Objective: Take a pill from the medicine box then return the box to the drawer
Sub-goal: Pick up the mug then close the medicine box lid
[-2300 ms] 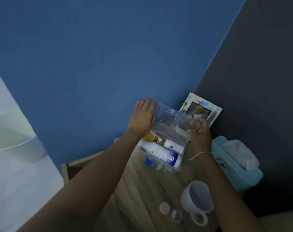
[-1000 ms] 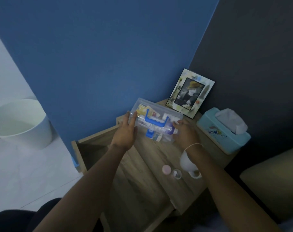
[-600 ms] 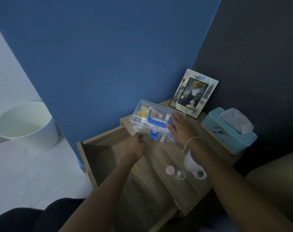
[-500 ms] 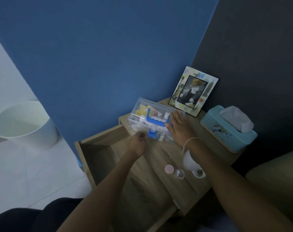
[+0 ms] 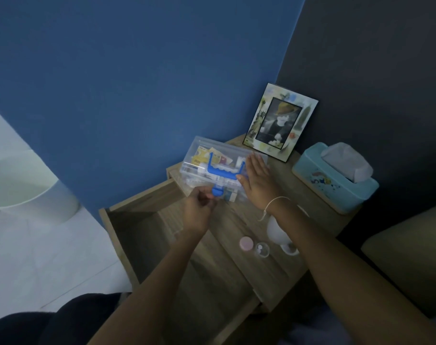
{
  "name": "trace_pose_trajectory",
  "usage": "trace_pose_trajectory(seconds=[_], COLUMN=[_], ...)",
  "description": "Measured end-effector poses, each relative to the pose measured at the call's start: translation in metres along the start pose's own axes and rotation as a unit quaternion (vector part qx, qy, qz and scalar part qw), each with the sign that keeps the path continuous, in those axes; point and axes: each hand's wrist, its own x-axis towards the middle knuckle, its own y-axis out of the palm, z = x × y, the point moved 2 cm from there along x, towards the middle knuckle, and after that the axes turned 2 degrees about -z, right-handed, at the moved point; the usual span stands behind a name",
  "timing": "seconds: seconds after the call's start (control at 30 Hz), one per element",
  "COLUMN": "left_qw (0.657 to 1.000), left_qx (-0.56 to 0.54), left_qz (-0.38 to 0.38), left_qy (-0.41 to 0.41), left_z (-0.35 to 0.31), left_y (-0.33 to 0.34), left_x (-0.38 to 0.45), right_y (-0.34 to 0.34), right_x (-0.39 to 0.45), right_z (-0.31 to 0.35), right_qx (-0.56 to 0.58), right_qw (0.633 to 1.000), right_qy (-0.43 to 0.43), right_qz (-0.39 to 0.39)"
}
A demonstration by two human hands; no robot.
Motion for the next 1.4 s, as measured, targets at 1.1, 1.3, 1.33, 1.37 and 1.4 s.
trace_pose_trajectory(seconds=[1.1, 1.3, 1.33, 1.37, 1.4], left_qw=[0.982, 0.942, 0.935, 0.928, 0.916], left_qx=[0.094, 0.225, 0.24, 0.257, 0.282], left_qz=[-0.028, 0.039, 0.041, 0.042, 0.044], left_qy=[0.163, 0.247, 0.256, 0.266, 0.281], left_z=[-0.011, -0.018, -0.018, -0.018, -0.02], left_y=[0.0, -0.004, -0.006, -0.007, -0.008], left_x=[0.031, 0.033, 0.033, 0.034, 0.035], right_y=[0.003, 0.002, 0.002, 0.002, 0.001], right_x=[0.001, 0.0, 0.0, -0.001, 0.0], right_z=[-0.004, -0.004, -0.004, -0.004, -0.005], right_qx=[-0.023, -0.024, -0.024, -0.025, -0.023], right_qw=[0.999, 0.999, 0.999, 0.999, 0.999], right_qy=[-0.033, -0.039, -0.04, -0.04, -0.041], right_qz=[-0.024, -0.016, -0.014, -0.015, -0.014])
